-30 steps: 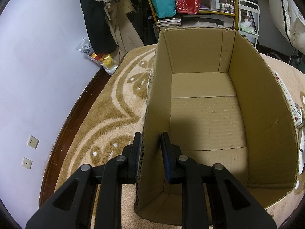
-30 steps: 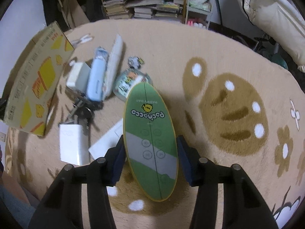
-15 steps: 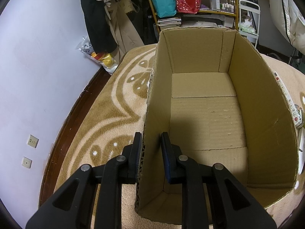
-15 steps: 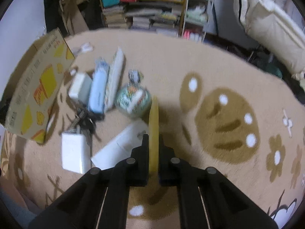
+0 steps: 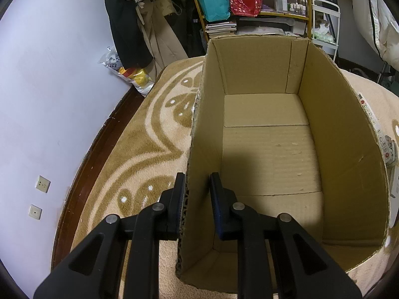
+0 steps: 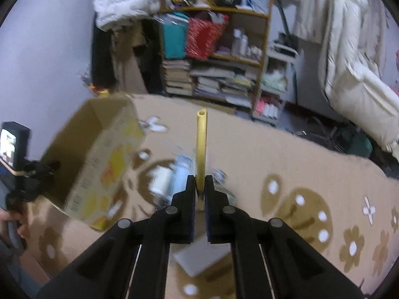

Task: Organize rigid objects
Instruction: 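Carry the surfboard toy over the box and release it inside with the right gripper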

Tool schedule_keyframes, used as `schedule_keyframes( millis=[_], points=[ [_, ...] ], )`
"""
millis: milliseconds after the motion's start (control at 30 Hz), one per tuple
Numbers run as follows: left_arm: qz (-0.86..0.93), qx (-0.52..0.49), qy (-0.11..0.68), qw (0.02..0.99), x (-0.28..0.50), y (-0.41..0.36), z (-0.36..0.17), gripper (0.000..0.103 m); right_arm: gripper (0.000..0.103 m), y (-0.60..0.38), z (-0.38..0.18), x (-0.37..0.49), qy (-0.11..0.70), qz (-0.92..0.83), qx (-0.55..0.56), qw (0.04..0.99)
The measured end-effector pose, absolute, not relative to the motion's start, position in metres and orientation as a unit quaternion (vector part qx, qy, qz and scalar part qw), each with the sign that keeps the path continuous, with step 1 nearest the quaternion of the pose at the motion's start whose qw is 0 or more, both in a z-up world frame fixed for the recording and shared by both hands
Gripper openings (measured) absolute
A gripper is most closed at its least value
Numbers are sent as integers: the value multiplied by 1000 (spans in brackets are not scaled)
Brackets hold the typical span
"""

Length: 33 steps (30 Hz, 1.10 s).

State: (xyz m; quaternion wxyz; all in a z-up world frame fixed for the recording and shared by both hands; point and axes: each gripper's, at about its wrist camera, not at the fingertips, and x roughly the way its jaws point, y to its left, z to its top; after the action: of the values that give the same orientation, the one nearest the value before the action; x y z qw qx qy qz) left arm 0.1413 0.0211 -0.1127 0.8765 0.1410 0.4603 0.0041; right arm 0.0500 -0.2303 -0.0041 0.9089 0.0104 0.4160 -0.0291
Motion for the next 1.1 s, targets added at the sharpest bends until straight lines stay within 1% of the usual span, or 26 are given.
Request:
schedule_keyframes(
  millis=[200,400,633,767,933,1100],
  points=[
    [3,135,463,876,142,22,-112,19,7,-189,10,62,388,6,-5,922],
    [2,139,462,876,141,23,-112,18,7,-159,24,77,357,49,22,932],
    [2,140,462,876,141,23,-112,18,7,-117,41,86,327,101,29,939],
    [2,140,461,876,141,23,-112,19,7,-100,33,86,336,133,47,931],
    [3,143,461,876,142,23,-112,19,7,-85,2,84,373,146,31,916],
    [5,150,459,875,141,21,-113,19,7,-88,-15,85,393,135,32,909]
  ],
)
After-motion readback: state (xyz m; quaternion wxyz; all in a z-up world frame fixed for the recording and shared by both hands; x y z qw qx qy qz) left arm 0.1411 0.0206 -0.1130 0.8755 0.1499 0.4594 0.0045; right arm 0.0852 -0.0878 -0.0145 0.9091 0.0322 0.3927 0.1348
